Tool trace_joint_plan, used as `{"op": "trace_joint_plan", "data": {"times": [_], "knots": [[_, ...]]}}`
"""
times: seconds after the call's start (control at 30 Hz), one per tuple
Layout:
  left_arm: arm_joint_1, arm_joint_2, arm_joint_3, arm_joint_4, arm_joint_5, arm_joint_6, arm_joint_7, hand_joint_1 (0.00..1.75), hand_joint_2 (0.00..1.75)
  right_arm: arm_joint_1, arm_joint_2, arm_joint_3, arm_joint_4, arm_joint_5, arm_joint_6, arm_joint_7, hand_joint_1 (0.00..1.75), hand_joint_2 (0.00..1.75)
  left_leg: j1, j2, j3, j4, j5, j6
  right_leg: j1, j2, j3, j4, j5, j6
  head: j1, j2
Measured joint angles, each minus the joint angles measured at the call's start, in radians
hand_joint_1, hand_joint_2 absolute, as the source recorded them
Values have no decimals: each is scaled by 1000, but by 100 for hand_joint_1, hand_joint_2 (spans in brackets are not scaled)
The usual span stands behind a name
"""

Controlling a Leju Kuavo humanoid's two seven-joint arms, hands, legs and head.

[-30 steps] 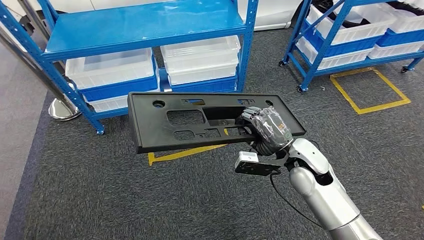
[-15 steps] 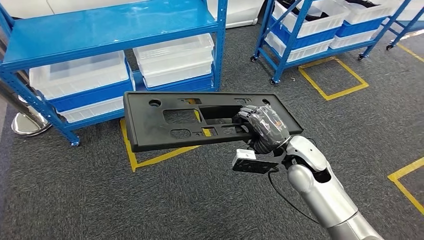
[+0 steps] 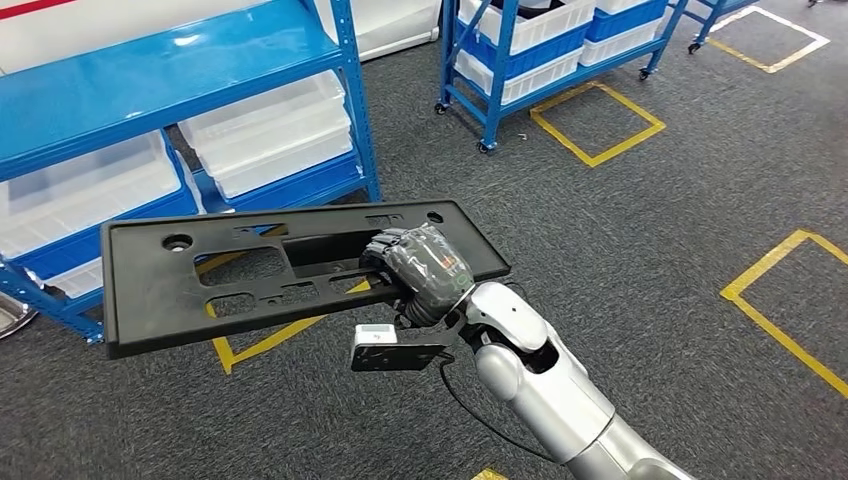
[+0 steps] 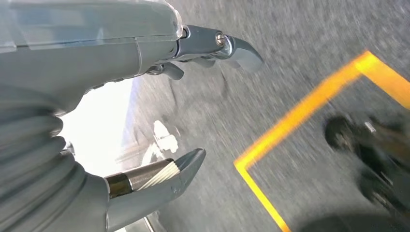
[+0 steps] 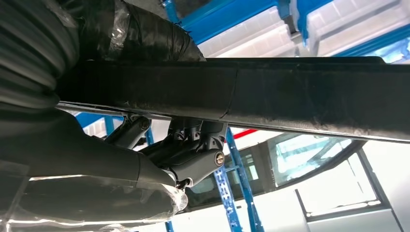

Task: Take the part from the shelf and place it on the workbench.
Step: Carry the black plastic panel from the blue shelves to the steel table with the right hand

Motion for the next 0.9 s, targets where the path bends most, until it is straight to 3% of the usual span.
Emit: {"op": "trace_joint_plan", "data": {"times": [0.07, 0.13, 0.2, 0.27, 0.33, 0.4, 0.47, 0.5, 0.53, 0.57, 0.63, 0.7, 0.77, 0.83, 0.9], "knots": [[-26, 28, 45, 49, -43, 31, -54, 0, 175, -13, 9, 9, 9, 9, -5, 6, 175, 175, 0, -12, 36, -90, 68, 6, 3, 24, 0, 6, 0, 0, 0, 0], [-50, 55, 84, 105, -76, 57, -89, 0, 175, -28, 14, 10, 8, 17, -5, 10, 175, 175, 2, -55, 89, -211, 118, 11, 5, 47, -7, 17, -2, 4, 1, 0], [-67, 76, 114, 150, -99, 76, -110, 0, 175, -37, 18, 11, 5, 23, -5, 10, 175, 175, 1, -79, 108, -256, 124, 15, 2, 68, -17, 22, 1, 14, 1, 0], [-82, 90, 136, 189, -115, 90, -124, 0, 175, -38, 18, 11, 2, 27, -6, 10, 175, 175, 2, -57, 111, -263, 129, 21, 0, 87, -24, 21, 6, 27, 1, 0], [-94, 101, 154, 218, -127, 102, -132, 0, 175, -40, 16, 11, 0, 30, -7, 10, 175, 175, 7, -31, 114, -271, 136, 33, 4, 59, -39, 48, -12, 38, 6, 0], [-99, 107, 171, 239, -134, 110, -138, 0, 175, -40, 15, 11, -4, 31, -8, 10, 175, 175, 7, -5, 115, -275, 138, 42, 4, 0, -86, 149, -70, 49, 14, 0], [-102, 110, 184, 256, -141, 115, -141, 0, 175, -37, 14, 11, -5, 32, -9, 10, 175, 175, 3, 21, 115, -275, 137, 45, -4, -26, -141, 266, -117, 57, 15, 0], [-104, 112, 189, 262, -144, 118, -141, 0, 175, -34, 12, 11, -5, 32, -9, 10, 175, 175, 3, 34, 116, -275, 136, 45, -6, -30, -150, 287, -117, 60, 15, 0], [-106, 114, 193, 267, -148, 120, -142, 0, 175, -32, 11, 11, -5, 33, -9, 10, 175, 175, 3, 46, 117, -275, 134, 44, -7, -34, -139, 268, -98, 60, 15, 0], [-109, 115, 198, 271, -152, 121, -142, 0, 175, -31, 10, 11, -6, 33, -10, 10, 175, 175, 2, 57, 119, -275, 133, 42, -7, -41, -109, 213, -68, 57, 15, 0], [-115, 116, 206, 279, -163, 122, -145, 0, 175, -32, 10, 11, -11, 33, -10, 10, 175, 175, -1, 77, 124, -275, 128, 36, 3, -78, -34, 74, -17, 45, 15, 0], [-118, 119, 212, 286, -173, 122, -149, 0, 175, -33, 10, 11, -16, 33, -11, 10, 175, 175, -4, 95, 129, -276, 124, 28, 15, -99, -1, 7, -5, 31, 15, 0], [-123, 124, 216, 292, -179, 123, -153, 0, 175, -33, 7, 11, -18, 36, -12, 10, 175, 175, -6, 113, 135, -281, 122, 18, 18, -79, 0, 1, -4, 21, 15, 0], [-127, 129, 220, 297, -182, 123, -156, 0, 175, -32, 4, 11, -21, 40, -13, 10, 175, 175, -4, 87, 134, -264, 103, 9, 11, -59, 8, -13, 5, 8, 15, 0], [-127, 133, 225, 302, -184, 122, -157, 0, 175, -32, 5, 10, -24, 42, -15, 10, 175, 175, 0, 30, 94, -172, 48, 4, 5, -39, 14, -24, 12, -2, 14, 0]]}}
